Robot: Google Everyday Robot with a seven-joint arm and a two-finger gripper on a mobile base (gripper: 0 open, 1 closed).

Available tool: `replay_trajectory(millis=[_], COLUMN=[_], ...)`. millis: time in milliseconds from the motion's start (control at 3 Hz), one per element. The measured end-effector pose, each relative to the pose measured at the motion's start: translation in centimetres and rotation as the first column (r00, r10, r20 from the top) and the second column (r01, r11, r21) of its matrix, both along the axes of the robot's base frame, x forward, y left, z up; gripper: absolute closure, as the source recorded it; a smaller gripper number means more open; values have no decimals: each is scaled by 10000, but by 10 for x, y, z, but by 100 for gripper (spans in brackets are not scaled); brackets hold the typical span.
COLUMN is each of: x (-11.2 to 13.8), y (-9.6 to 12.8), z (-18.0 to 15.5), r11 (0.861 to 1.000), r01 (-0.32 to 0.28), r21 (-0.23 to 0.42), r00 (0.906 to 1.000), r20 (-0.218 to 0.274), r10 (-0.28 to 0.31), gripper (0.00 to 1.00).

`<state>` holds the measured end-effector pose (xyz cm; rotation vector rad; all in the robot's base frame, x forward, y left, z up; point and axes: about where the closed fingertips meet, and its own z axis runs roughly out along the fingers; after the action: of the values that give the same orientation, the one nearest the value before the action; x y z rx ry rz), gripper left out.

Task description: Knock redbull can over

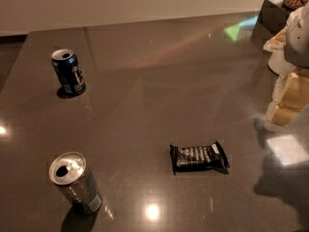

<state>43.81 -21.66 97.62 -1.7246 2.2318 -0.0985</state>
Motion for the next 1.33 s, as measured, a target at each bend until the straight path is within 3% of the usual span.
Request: replay_trajectory(millis=[333,667,1000,1333], x=[1,4,-3,-23], y=[4,29,74,122], z=[1,0,-6,-18], r11=[10000,9964,9745,9277], r01=[-54,-572,-1625,-2768], r21=[54,628,1550,2505], r00=[10000,9984,9865,9578], r20=[7,30,34,-58], r10=[54,571,1640,2873], gripper=[0,0,0,0])
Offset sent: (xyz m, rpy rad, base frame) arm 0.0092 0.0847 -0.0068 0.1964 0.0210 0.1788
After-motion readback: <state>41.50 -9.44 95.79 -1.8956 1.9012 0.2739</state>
